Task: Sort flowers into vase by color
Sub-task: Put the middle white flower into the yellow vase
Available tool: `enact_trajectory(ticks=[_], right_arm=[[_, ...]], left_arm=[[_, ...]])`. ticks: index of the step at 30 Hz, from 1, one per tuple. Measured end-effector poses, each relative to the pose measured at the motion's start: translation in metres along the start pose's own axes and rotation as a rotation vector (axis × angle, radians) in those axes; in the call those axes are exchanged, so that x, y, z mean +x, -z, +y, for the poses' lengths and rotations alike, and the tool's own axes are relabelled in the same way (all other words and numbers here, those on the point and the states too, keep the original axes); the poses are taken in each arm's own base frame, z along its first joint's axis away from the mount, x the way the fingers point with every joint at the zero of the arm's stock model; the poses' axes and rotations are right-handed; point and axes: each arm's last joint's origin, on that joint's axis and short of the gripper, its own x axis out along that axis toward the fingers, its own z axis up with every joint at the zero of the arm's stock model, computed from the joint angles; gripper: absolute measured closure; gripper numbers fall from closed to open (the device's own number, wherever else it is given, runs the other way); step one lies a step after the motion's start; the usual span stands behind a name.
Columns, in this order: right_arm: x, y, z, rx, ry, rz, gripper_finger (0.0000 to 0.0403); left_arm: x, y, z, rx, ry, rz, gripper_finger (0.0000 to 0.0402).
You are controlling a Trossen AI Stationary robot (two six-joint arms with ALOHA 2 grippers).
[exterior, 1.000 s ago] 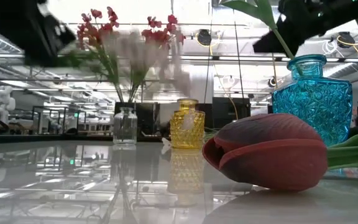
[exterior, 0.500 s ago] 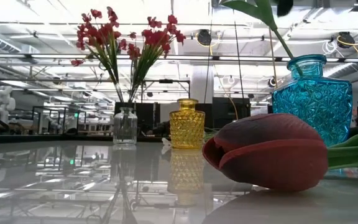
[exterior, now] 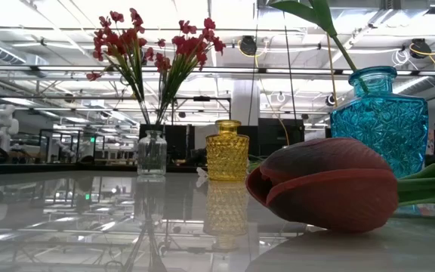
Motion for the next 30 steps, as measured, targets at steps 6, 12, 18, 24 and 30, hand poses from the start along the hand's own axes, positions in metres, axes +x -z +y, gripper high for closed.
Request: enact_trajectory(ticks=[6,12,18,24,30], right_arm=[[0.049,-0.025,0.013,-0.023,-0.016,-0.012,0.0268],[0.098,-0.014,0.015,-0.084,-0.013,0.144,0.0255],[0.125,-0.004,0.012,-0.116,0.000,0.206,0.0213],[0.130,-0.001,0.010,-0.120,0.008,0.205,0.0182],[0.131,0.000,0.011,-0.104,-0.068,0.199,0.0185]], left_arm=[[0.009,0.012,0.006,0.025,-0.017,-0.097,0.0379],[0.018,0.025,0.009,-0.046,-0.022,-0.218,0.0379],[0.021,0.035,0.005,-0.103,0.036,-0.243,0.0379],[0.023,0.042,0.002,-0.110,0.050,-0.218,0.0379],[0.024,0.050,0.007,-0.133,0.046,-0.179,0.0379]])
